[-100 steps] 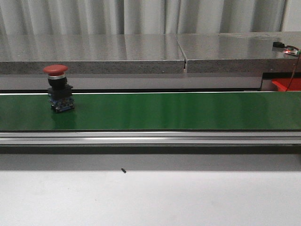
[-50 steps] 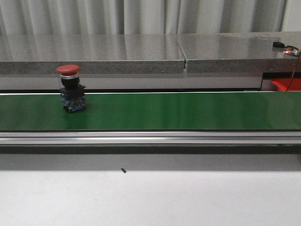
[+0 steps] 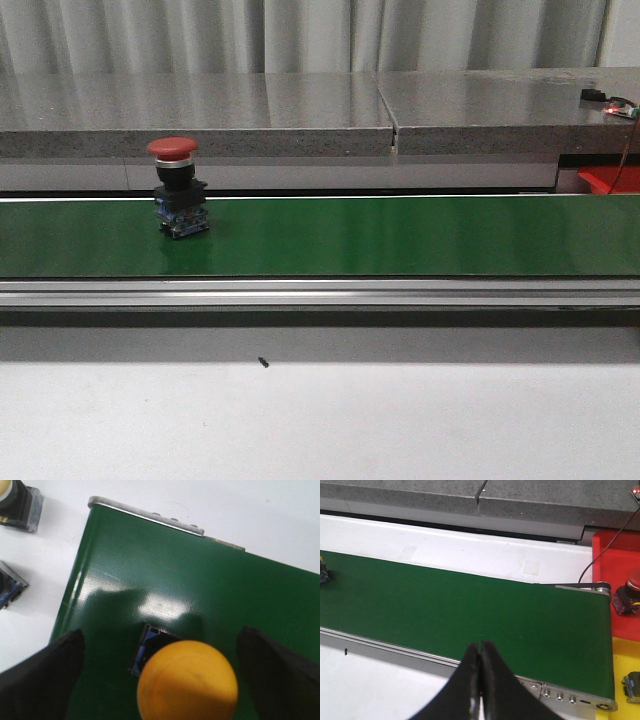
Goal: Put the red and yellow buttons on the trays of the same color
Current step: 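Set the yellow button on the belt, open and raise left gripper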
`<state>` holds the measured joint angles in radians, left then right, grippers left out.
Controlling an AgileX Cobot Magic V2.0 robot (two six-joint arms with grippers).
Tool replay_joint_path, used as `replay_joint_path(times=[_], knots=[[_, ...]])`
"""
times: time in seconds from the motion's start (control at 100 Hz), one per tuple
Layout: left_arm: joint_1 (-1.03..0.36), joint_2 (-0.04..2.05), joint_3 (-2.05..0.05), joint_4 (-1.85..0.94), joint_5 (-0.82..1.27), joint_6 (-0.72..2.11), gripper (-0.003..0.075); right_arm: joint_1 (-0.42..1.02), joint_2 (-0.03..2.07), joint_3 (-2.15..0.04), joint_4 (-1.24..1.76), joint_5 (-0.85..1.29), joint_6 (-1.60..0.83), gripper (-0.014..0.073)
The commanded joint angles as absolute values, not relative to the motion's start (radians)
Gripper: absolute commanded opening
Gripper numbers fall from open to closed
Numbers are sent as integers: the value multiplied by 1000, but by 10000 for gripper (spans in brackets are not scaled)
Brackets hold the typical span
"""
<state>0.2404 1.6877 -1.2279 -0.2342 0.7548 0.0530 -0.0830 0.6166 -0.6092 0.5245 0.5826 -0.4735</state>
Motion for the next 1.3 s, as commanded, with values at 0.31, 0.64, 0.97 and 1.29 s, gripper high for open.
replay_joint_path(times=[0.31, 0.64, 0.97, 1.29], knots=[[151, 1454, -1255, -273, 699, 149, 650, -82, 615, -633, 548, 528, -481, -68], [-23, 1114, -1098, -273, 579, 160, 650, -82, 615, -633, 548, 528, -481, -68], [-69, 703, -769, -269, 506, 160, 612, -82, 615, -633, 548, 528, -481, -68], [-69, 321, -493, -304, 511, 155, 433, -82, 615, -633, 548, 528, -481, -68]])
